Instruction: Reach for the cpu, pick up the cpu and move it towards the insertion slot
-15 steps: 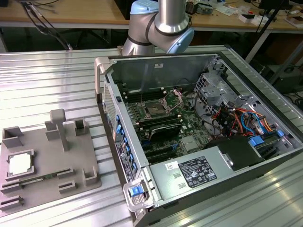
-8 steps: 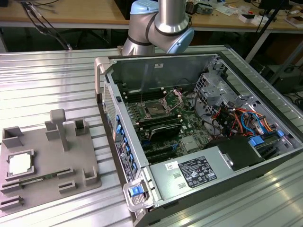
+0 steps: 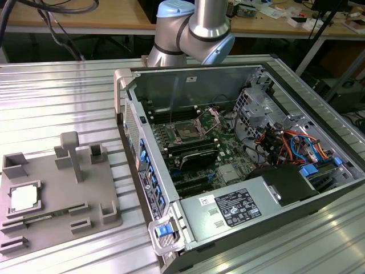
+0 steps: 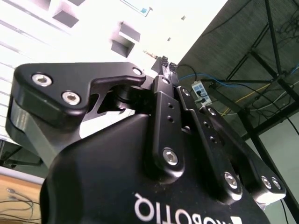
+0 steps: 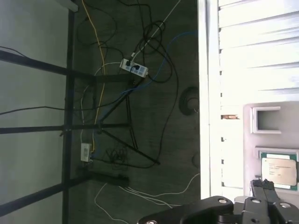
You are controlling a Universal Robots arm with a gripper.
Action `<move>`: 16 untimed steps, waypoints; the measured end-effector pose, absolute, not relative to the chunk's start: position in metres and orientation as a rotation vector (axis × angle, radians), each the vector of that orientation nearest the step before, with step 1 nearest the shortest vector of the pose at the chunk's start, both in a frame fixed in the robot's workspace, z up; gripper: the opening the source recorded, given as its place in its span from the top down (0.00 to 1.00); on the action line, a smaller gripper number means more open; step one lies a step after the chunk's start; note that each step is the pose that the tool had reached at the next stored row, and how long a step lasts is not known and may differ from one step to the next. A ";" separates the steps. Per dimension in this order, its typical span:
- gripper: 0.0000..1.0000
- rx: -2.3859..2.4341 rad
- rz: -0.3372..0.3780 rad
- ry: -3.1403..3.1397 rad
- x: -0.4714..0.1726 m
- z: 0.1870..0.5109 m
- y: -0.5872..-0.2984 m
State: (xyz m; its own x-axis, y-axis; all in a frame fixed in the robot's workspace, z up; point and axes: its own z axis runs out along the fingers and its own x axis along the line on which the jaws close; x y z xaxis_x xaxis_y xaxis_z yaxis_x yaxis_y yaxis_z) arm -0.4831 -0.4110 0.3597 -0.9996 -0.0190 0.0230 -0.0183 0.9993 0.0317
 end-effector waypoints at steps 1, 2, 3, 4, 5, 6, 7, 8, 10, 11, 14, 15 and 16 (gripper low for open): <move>0.89 0.029 -0.047 -3.118 -0.483 0.359 -0.411; 0.89 0.029 -0.047 -3.118 -0.483 0.359 -0.411; 0.89 0.029 -0.047 -3.118 -0.483 0.359 -0.411; 0.89 0.029 -0.047 -3.118 -0.483 0.359 -0.411; 0.89 0.029 -0.047 -3.118 -0.483 0.359 -0.411; 0.89 0.029 -0.047 -3.118 -0.483 0.359 -0.411; 0.89 0.029 -0.047 -3.118 -0.483 0.359 -0.411; 0.89 0.029 -0.047 -3.118 -0.483 0.359 -0.411; 0.89 0.029 -0.047 -3.118 -0.483 0.359 -0.411; 0.89 0.029 -0.047 -3.118 -0.483 0.359 -0.411; 0.89 0.029 -0.047 -3.118 -0.483 0.358 -0.411; 0.89 0.029 -0.047 -3.118 -0.483 0.358 -0.411; 0.83 0.029 -0.047 -3.118 -0.483 0.358 -0.411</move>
